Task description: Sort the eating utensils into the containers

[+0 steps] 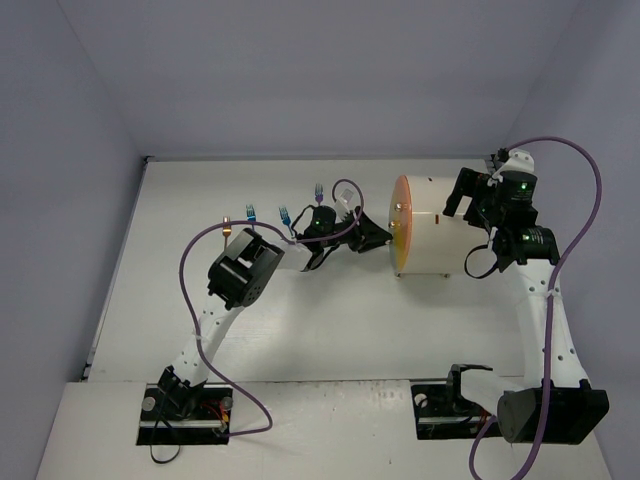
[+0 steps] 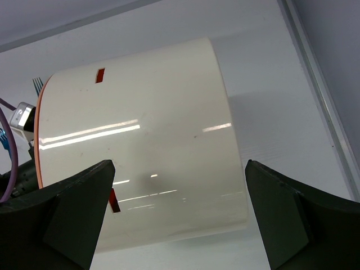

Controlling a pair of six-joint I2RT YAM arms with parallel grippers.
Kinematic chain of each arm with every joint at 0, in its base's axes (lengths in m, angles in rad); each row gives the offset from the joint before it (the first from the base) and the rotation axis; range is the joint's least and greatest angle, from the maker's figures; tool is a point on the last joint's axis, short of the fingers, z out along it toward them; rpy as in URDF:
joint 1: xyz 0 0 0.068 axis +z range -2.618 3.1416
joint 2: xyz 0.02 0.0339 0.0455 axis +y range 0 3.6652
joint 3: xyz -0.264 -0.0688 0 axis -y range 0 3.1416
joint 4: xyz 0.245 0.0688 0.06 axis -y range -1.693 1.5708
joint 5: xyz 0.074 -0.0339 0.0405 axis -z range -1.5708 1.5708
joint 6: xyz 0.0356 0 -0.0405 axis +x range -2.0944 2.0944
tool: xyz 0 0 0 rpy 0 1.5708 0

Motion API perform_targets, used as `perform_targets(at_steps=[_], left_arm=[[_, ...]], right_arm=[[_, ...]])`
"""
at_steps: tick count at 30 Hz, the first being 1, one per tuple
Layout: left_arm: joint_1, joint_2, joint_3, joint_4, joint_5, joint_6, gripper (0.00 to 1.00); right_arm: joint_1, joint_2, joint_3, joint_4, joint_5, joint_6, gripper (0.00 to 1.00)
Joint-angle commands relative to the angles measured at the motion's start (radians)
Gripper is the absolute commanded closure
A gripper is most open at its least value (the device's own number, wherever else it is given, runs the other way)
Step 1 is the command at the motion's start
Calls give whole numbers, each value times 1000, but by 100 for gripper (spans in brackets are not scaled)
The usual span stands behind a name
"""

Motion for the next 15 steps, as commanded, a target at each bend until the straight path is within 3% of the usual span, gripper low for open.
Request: perform_targets(at_steps=[1, 11, 15], left_arm=[[-6, -13, 62, 149, 18, -28, 61], [-10, 6, 75, 179, 27, -46, 61], [-12, 13, 86, 185, 24, -46, 66]], right_arm=[[7, -24, -6, 35, -4, 1, 0], [7, -22, -8, 35, -8, 1, 0], [7, -22, -8, 35, -13, 2, 0]])
